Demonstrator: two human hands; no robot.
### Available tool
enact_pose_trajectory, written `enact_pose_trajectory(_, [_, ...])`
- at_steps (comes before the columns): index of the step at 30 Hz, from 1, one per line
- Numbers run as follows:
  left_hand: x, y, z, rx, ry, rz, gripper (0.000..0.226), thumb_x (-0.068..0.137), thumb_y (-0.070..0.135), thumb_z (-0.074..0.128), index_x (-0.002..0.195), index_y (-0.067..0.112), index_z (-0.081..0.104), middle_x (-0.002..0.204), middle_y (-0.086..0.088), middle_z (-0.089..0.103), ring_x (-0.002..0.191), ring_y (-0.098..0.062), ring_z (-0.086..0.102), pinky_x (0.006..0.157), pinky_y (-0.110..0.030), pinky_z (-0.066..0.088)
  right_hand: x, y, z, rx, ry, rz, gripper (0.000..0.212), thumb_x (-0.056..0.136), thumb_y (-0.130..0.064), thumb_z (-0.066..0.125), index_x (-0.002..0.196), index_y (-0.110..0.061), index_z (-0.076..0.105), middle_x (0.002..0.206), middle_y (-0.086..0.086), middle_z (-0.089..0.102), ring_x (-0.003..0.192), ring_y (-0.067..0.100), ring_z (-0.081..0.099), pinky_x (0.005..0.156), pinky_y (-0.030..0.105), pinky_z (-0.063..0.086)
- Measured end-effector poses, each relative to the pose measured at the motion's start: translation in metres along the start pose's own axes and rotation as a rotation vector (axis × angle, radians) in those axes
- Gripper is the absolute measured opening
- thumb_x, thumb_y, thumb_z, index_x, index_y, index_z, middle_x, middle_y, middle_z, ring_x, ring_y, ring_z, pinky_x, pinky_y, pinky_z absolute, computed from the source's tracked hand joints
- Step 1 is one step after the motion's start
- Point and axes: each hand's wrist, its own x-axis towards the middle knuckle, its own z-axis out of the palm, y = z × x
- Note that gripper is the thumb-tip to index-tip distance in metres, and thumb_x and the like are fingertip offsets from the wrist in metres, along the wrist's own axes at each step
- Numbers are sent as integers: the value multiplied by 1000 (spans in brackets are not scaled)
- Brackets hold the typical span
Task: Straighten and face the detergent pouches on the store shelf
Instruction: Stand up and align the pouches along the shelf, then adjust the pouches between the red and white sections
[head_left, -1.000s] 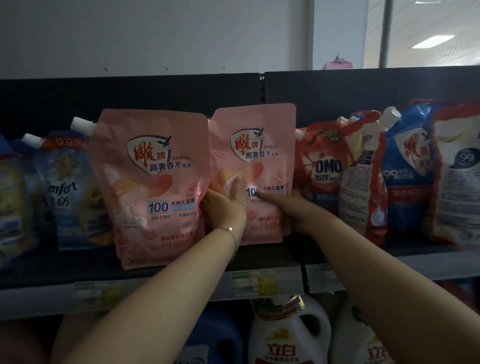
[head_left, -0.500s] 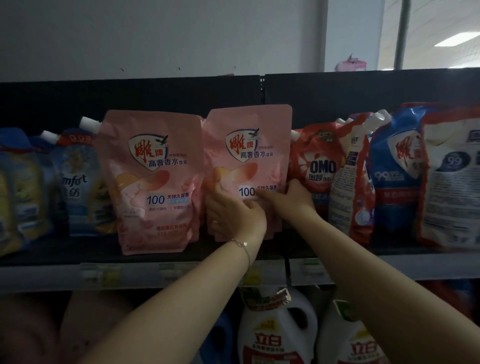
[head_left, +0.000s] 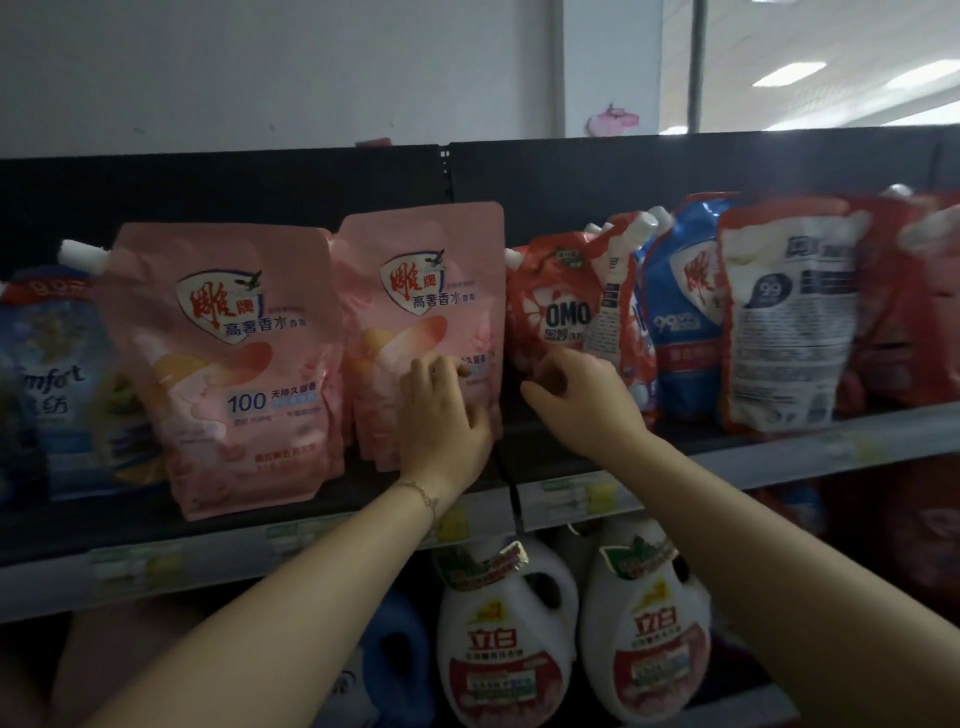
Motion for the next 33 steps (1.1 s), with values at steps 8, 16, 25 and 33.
enact_pose_trajectory(8, [-5, 18, 8, 16, -124, 76, 29, 80, 14, 61, 107, 8, 50, 115, -8, 44, 105, -22, 40, 82, -21, 25, -31, 16, -33, -73, 21, 57, 17, 87, -33, 62, 84, -17, 58, 84, -2, 61, 76, 18, 58, 70, 40, 54])
enact_pose_trajectory(16, [-19, 39, 3, 21, -203, 129, 38, 84, 17, 59, 120, 10, 48, 123, -5, 43, 110, -20, 43, 91, -28, 36, -51, 27, -51, -113, 1, 75, 16, 89, -36, 58, 87, -20, 57, 89, -3, 61, 79, 18, 58, 67, 34, 51])
enact_pose_trajectory(25, [-12, 78, 22, -14, -274, 59, 44, 89, 29, 60, 125, 15, 40, 128, -4, 38, 115, -20, 41, 97, -36, 42, -41, 55, -70, -102, -21, 16, 20, 88, -33, 58, 95, -15, 61, 90, -4, 60, 78, 16, 58, 64, 32, 49])
enact_pose_trajectory(33, [10, 110, 69, -249, -459, -284, 83, 74, 53, 74, 132, 13, 29, 132, -6, 44, 118, -25, 51, 96, -40, 47, -21, 101, -81, -68, -73, -49, 26, 88, -41, 58, 75, -25, 43, 78, -8, 48, 68, 13, 47, 54, 28, 31])
